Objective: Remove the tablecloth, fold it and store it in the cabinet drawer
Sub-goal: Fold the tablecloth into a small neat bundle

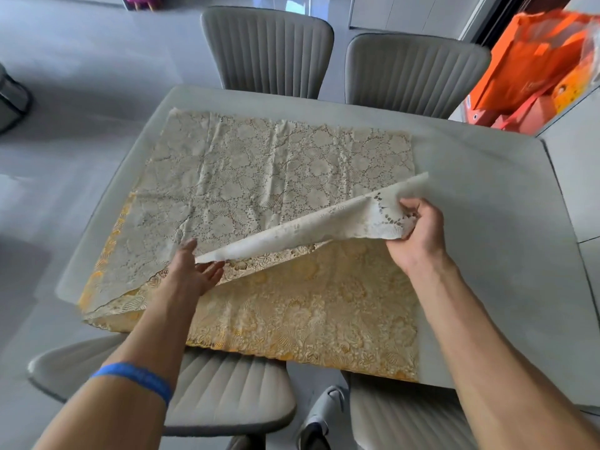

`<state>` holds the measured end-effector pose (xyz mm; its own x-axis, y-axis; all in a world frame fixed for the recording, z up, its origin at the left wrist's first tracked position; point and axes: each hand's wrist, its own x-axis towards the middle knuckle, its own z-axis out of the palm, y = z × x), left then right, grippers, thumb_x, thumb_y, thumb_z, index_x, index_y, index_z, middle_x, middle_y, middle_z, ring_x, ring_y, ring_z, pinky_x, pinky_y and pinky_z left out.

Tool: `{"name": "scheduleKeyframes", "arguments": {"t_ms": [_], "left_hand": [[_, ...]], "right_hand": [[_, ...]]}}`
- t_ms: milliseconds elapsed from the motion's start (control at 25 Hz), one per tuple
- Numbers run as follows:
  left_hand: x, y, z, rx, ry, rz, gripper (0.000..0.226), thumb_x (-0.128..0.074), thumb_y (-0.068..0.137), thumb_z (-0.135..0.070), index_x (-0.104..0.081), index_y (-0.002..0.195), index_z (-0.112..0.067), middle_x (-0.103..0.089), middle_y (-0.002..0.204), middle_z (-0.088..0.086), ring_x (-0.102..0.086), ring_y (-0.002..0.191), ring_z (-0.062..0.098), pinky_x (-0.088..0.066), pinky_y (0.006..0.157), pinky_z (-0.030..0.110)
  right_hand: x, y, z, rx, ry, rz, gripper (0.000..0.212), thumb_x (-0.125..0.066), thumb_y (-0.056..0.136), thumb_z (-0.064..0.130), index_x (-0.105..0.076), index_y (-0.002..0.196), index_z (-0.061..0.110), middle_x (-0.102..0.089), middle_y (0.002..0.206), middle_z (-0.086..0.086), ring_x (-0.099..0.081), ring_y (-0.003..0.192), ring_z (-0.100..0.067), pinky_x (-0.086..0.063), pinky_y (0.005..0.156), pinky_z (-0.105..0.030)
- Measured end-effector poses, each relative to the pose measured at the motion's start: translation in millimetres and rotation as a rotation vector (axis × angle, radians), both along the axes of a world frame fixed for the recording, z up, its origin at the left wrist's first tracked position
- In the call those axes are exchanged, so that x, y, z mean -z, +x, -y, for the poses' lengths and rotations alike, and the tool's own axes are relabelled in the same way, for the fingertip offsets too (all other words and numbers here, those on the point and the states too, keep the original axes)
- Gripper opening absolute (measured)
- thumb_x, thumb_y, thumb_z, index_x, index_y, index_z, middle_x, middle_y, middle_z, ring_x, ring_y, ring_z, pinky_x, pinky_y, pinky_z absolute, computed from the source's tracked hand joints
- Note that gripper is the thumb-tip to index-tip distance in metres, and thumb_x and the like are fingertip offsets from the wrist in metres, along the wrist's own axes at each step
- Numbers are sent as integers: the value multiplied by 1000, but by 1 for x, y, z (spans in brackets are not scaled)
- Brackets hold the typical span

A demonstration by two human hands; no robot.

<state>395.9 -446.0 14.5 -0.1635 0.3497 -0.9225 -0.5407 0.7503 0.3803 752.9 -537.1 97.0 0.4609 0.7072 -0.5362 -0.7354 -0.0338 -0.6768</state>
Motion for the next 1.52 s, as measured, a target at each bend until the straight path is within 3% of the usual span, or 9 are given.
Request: {"name": "scheduleKeyframes", "arguments": {"t_ms": [200, 320, 400, 680, 920, 1000, 1120, 1280, 1520], "left_hand": [[14, -12, 39, 15, -43, -99, 10, -56, 89, -16, -53, 81, -11, -58, 95, 5, -57, 72, 20, -47, 61, 32], [22, -20, 58, -185, 13, -36, 15, -56, 85, -10, -52, 99, -10, -59, 105, 9, -61, 79, 22, -54, 70, 34], [25, -21, 66, -176, -6, 1, 17, -57, 89, -13, -53, 106, -9, -59, 116, 9, -63, 85, 23, -55, 88, 40], [-5, -37, 37, -10, 573, -45, 16, -55, 97, -16, -68, 106, -20, -70, 105, 3, -70, 86, 17, -61, 69, 31], [52, -69, 92, 45, -70, -199, 38, -38, 93, 8, -47, 128, -3, -60, 109, 19, -62, 83, 33, -59, 51, 39], [58, -68, 96, 135, -122, -281, 46, -42, 90, 11, -45, 134, -1, -55, 86, 19, -56, 67, 31, -56, 45, 45], [67, -71, 99, 190, -150, -339, 43, -48, 88, 10, -50, 128, -4, -61, 95, 18, -62, 75, 33, -58, 76, 52], [77, -73, 102, 335, -160, -489, 26, -59, 86, 2, -57, 111, -5, -63, 101, 17, -64, 68, 28, -60, 51, 43], [88, -63, 117, 607, -186, -771, 13, -65, 80, -4, -64, 91, 5, -69, 91, 22, -73, 82, 37, -59, 80, 52]], "right_hand": [[46, 4, 63, 85, -392, 61, 10, -52, 80, 13, -54, 71, 18, -59, 78, -5, -63, 71, -24, -56, 63, -37], [91, 7, 104, 197, -859, 122, 22, -62, 71, 7, -63, 93, 6, -65, 101, -11, -68, 90, -31, -58, 81, -48], [114, 2, 132, 259, -987, 171, 34, -65, 72, 2, -64, 106, -1, -67, 107, -15, -68, 92, -31, -56, 71, -38], [144, -2, 158, 120, -761, 209, 33, -74, 74, 1, -68, 105, 8, -70, 108, -14, -67, 96, -35, -55, 87, -50], [159, -9, 187, -74, -1099, 421, 21, -70, 75, -5, -65, 93, 3, -61, 89, -12, -56, 76, -26, -44, 60, -28], [158, -3, 185, -108, -1120, 486, 17, -68, 75, -4, -64, 90, 3, -60, 87, -13, -55, 74, -25, -43, 62, -29], [161, 5, 185, -182, -1111, 505, 14, -63, 79, -4, -66, 92, -2, -63, 84, -14, -58, 77, -27, -47, 71, -34], [159, 13, 194, -231, -1146, 591, 14, -70, 77, 4, -69, 91, 3, -64, 79, -12, -61, 76, -27, -56, 75, -40], [163, 22, 209, -373, -1295, 736, 25, -67, 79, 10, -69, 100, -3, -72, 104, -20, -69, 93, -35, -55, 75, -37]]}}
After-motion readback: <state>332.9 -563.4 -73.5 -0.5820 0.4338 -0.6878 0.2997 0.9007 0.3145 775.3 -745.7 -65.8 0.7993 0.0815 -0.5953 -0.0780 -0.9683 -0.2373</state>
